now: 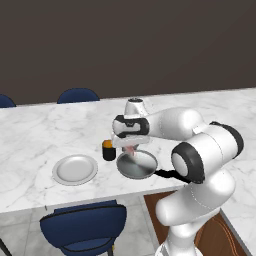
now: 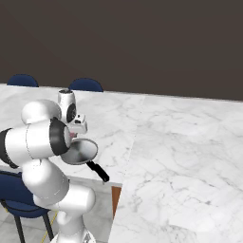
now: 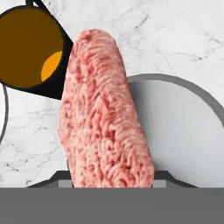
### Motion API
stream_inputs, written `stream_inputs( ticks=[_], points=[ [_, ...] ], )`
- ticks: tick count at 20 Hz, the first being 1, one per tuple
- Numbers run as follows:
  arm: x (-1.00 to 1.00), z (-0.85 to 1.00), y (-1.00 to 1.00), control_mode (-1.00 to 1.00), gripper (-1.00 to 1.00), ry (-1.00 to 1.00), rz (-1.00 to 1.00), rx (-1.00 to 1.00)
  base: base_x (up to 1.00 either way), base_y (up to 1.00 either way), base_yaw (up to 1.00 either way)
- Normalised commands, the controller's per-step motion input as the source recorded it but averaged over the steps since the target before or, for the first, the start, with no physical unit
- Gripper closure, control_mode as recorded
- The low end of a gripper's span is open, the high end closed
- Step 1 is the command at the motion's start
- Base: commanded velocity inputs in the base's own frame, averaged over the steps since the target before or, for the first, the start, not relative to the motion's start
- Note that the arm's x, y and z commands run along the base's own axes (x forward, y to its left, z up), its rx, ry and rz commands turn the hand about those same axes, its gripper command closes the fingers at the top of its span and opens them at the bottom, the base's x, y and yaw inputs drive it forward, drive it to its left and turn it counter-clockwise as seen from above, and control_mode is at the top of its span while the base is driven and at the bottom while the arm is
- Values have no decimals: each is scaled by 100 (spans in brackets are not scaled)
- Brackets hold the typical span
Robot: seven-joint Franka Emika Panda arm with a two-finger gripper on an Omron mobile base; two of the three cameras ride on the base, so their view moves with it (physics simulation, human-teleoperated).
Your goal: Pick up the pan with the steak in it and place it on the dining table. Then place the steak on the plate.
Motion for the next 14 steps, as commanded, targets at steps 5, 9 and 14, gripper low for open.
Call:
stream_inputs(
  ticks=[5,9,14],
  points=[
    [0,13,61,-100,100,0,1,0,0,0,0],
    [0,1,58,-100,100,0,3,0,0,0,0],
    [-7,0,63,-100,100,0,3,0,0,0,0]
  ],
)
